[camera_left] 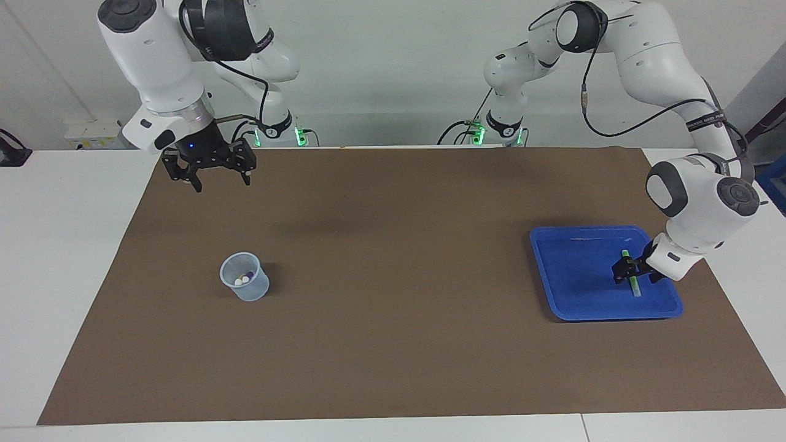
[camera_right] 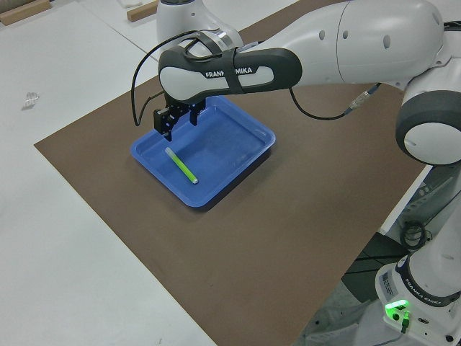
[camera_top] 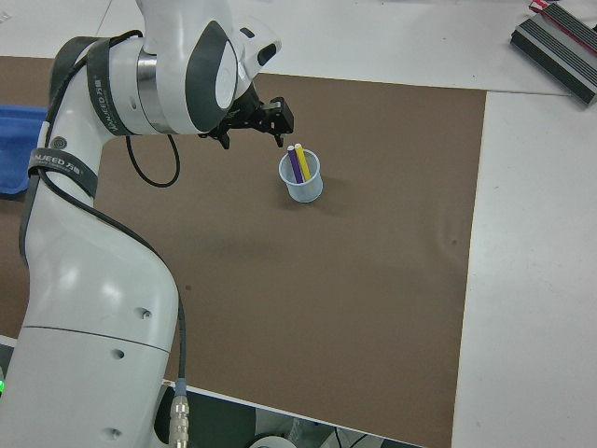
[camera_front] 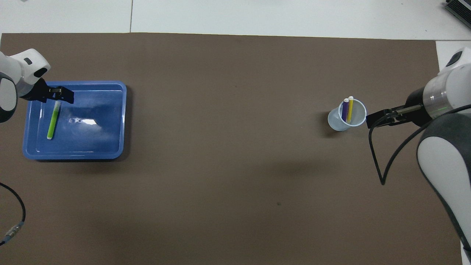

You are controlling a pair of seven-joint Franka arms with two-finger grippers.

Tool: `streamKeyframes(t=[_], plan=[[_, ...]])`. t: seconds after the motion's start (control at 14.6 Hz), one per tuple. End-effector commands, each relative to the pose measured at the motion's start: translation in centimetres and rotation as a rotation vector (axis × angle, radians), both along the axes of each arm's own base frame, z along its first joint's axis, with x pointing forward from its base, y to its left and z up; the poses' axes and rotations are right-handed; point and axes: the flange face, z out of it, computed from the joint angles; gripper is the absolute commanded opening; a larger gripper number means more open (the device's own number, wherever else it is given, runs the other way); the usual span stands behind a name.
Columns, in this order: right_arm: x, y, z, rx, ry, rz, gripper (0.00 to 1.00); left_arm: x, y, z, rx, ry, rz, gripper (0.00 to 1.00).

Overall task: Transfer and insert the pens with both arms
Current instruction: 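Lower the left gripper onto the green pen in the tray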

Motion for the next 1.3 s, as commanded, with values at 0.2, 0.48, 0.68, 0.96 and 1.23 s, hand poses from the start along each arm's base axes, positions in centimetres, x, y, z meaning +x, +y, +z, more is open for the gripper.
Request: streamKeyframes(t=[0.2, 0.48, 0.68, 0.96, 1.23], plan=[[-0.8, -0.3, 0.5, 0.009, 0.009, -0.026, 1.0, 1.1, 3.0, -4.9, -0.018, 0.02, -0.088, 0.89], [-0.8, -0.8, 0.4, 0.009, 0.016, -0.037, 1.0, 1.0, 2.4, -4.5, -0.033, 0.086, -0.088, 0.89], [-0.8, -0.8, 0.5, 0.009, 0.012, -0.038, 1.0, 0.8, 2.8, -4.4, -0.036, 0.096, -0.085, 0.88], [-0.8, -0.6, 0.5, 0.009, 0.01, -0.035, 1.0, 0.7, 2.8, -4.6, -0.04, 0.107, -0.091, 0.85], [-0.8, -0.7, 0.5, 0.009, 0.01, -0.037, 1.0, 0.6, 3.2, -4.5, -0.038, 0.108, -0.088, 0.81]])
